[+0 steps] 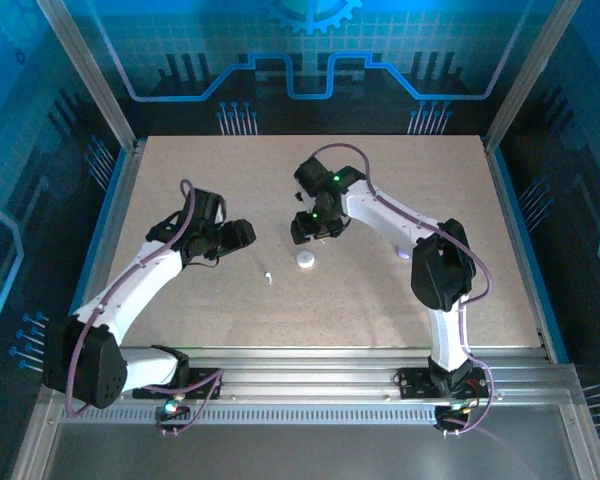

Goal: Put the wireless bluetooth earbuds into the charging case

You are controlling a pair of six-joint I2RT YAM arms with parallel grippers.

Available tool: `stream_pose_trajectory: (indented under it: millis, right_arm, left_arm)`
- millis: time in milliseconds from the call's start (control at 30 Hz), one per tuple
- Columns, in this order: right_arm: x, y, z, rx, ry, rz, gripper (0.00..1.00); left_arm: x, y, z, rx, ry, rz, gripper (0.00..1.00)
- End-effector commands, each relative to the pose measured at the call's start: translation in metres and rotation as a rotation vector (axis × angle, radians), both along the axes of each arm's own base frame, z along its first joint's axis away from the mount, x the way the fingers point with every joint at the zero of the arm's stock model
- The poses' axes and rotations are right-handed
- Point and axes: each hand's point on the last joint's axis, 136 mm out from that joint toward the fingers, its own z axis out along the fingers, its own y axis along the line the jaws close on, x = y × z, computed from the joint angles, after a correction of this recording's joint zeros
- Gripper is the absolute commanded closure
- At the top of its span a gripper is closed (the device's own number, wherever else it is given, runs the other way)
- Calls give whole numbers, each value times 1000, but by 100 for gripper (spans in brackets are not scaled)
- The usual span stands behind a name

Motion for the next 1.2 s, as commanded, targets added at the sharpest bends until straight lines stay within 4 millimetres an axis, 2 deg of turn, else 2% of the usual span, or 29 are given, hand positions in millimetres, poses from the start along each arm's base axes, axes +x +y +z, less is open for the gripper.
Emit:
stream_pose_trajectory:
  millis: [0, 200, 633, 1167]
  right_arm:
    - [-2, 5, -8, -47, 24, -21, 40]
    - [-3, 9, -26, -91, 63, -38, 34]
    - [-7, 10, -73, -160, 152, -73, 29]
    - [0, 12, -92, -193, 158, -89, 32]
  left_arm:
    - [-3, -1, 7, -26, 23, -2, 33]
    - [-4, 3, 6, -22, 23, 4, 33]
    - [-6, 5, -3, -17, 42, 2, 36]
    - [-9, 4, -3, -26, 17, -11, 36]
